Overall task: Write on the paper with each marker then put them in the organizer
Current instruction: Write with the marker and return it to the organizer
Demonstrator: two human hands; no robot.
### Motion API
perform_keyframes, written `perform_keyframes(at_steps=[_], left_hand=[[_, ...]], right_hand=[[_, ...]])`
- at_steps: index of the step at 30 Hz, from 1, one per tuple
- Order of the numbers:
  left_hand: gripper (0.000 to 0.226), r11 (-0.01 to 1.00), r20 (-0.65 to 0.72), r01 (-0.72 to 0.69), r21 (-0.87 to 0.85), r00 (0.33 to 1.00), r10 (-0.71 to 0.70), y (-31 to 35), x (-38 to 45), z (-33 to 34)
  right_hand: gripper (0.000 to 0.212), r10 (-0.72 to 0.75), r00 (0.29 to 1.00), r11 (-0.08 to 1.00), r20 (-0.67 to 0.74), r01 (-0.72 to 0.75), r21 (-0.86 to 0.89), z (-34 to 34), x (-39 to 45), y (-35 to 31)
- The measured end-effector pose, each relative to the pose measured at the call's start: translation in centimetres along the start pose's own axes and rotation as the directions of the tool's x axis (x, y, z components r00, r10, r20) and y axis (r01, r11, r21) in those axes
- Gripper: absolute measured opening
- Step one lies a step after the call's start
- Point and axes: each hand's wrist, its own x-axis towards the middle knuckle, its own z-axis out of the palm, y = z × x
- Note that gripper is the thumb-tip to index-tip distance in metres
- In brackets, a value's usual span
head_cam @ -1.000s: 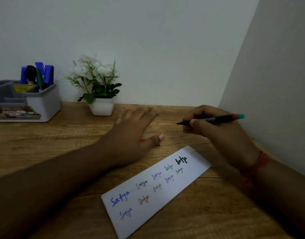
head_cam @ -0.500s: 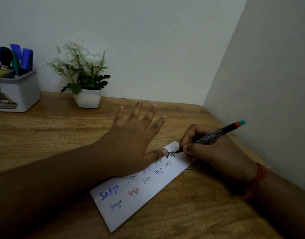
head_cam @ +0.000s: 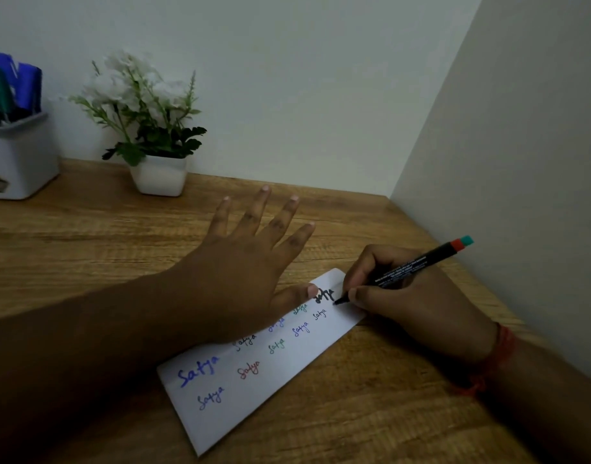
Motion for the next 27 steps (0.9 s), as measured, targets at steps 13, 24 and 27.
perform_keyframes(at_steps=[13, 24, 27], left_hand=[[0.081, 1.000, -0.017, 0.005, -0.013, 1.000, -0.005, 0.00, -0.02, 0.17], [0.080, 1.000, -0.028, 0.006, -0.017, 1.000, -0.007, -0.15, 0.16, 0.48], [0.081, 1.000, -0.038, 0.004, -0.019, 0.999, -0.005, -0.17, 0.22, 0.54]], right_hand=[[0.015, 0.022, 1.000, 1.000, -0.003, -0.022, 0.005, -0.11, 0.06, 0.08], [0.017, 0.023, 1.000, 1.000, -0.005, -0.023, -0.003, -0.08, 0.25, 0.26], [0.016, 0.028, 1.000, 1.000, -0.013, -0.028, -0.007, -0.02, 0.30, 0.22]])
